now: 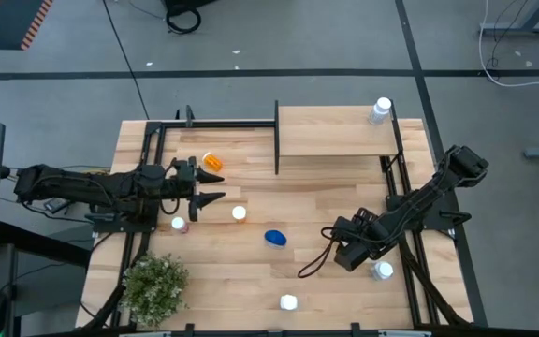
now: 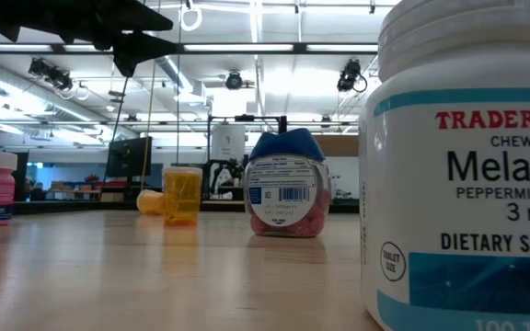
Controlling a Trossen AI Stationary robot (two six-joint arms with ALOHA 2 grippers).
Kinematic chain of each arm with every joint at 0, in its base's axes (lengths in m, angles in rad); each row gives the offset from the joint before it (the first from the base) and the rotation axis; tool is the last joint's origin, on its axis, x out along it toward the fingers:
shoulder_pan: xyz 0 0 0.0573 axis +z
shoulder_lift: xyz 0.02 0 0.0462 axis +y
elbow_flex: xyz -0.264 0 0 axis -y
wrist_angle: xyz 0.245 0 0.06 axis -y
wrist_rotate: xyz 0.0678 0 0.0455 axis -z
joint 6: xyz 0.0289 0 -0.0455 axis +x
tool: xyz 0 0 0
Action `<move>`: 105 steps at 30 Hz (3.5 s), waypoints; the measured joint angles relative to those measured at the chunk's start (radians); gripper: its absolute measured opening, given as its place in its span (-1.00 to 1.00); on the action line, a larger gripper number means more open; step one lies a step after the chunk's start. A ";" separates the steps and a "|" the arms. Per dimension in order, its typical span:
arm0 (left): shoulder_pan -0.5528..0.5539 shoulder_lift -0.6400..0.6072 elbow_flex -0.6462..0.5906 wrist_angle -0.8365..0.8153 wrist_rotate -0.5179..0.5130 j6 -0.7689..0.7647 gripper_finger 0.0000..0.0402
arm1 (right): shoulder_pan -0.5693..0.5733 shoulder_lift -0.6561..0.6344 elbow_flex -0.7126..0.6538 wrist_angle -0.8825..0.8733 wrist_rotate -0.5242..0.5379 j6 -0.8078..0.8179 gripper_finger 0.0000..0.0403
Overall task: Pick and place medicine bottles onto shelf by color
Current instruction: Put the bottom right orange pill bottle on the shelf
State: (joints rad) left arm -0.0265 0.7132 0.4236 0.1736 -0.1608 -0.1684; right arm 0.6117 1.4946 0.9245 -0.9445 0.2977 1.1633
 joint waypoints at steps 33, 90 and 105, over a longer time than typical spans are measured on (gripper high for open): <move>0.000 -0.001 0.025 -0.008 0.000 -0.001 0.14 | -0.001 0.078 0.000 0.013 -0.028 -0.023 0.41; 0.000 -0.001 0.025 -0.015 0.000 -0.004 0.14 | -0.230 0.077 0.370 -0.308 0.082 -0.173 0.17; 0.000 -0.001 0.024 -0.047 0.000 -0.017 0.14 | -0.525 0.063 0.675 -0.487 0.136 -0.344 0.17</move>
State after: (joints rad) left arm -0.0267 0.7124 0.4480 0.1266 -0.1608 -0.1858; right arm 0.0870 1.5573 1.5990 -1.4312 0.4335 0.8192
